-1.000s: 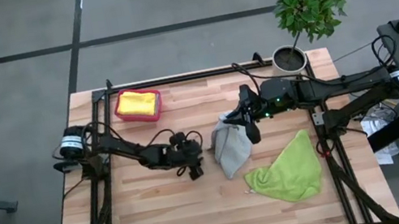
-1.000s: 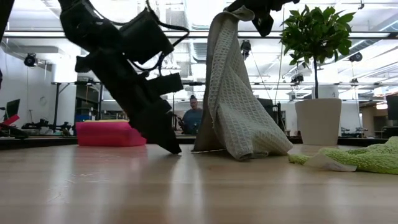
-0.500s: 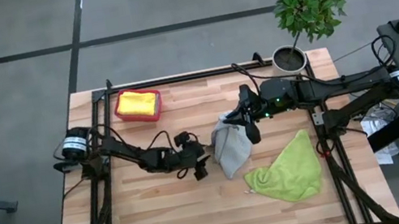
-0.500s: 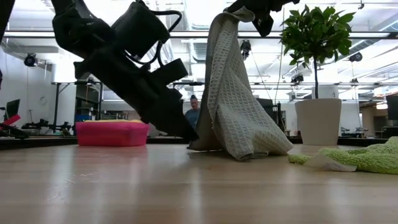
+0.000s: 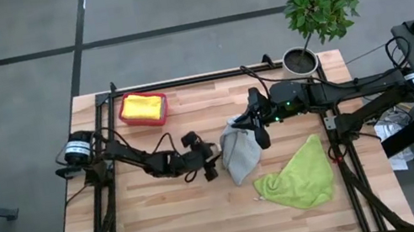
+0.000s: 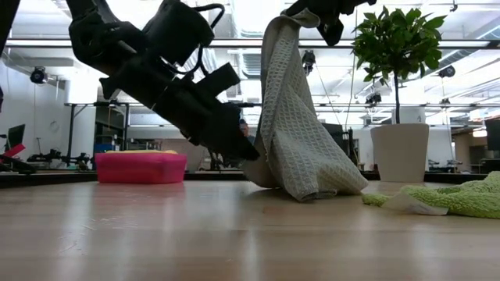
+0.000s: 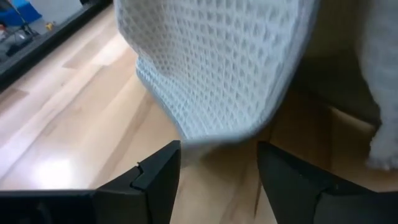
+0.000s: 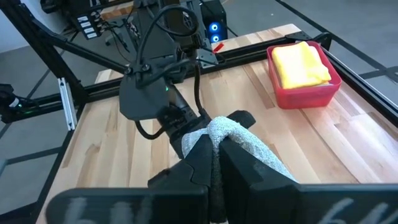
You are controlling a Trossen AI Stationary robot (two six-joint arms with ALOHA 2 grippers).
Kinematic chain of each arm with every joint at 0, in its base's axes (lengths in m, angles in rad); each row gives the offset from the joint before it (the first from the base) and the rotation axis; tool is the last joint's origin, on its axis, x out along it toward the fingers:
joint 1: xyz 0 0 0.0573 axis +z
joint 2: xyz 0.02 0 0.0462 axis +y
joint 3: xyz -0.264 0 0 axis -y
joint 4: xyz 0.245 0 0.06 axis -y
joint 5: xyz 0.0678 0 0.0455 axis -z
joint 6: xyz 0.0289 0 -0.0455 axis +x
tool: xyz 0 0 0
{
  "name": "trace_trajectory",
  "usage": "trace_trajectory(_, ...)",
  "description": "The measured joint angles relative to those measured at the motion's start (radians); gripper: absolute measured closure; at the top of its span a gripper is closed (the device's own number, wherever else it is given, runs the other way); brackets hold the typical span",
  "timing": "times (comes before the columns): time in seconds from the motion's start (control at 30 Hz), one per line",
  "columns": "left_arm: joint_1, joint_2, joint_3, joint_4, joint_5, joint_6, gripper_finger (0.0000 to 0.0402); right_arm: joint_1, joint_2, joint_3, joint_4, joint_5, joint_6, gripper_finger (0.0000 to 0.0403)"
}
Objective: Fold microfiber towels
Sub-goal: Fold the gray microfiber cloth
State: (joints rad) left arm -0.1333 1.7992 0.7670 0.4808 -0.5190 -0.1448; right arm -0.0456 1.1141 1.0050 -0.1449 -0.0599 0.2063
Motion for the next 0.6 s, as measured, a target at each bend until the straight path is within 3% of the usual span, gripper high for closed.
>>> trace_trajectory(0.3,0.018,0.020,-0.005,0.036,0.011,0.049,0.0219,0.000,0.000,-0.002,0.001,0.000,-0.002,0.0394)
trace_trajectory(0.4,0.021,0.049,0.004,0.044,0.037,0.054,0.0265,0.000,0.001,-0.002,0.001,0.001,-0.002,0.0394)
trace_trajectory(0.53,0.020,0.077,0.006,0.040,0.058,0.054,0.0373,0.002,0.001,-0.002,0.007,0.002,-0.002,0.0394)
trace_trajectory(0.6,0.020,0.067,0.006,0.023,0.059,0.069,0.0391,0.005,0.001,-0.001,0.010,0.002,0.004,0.0394)
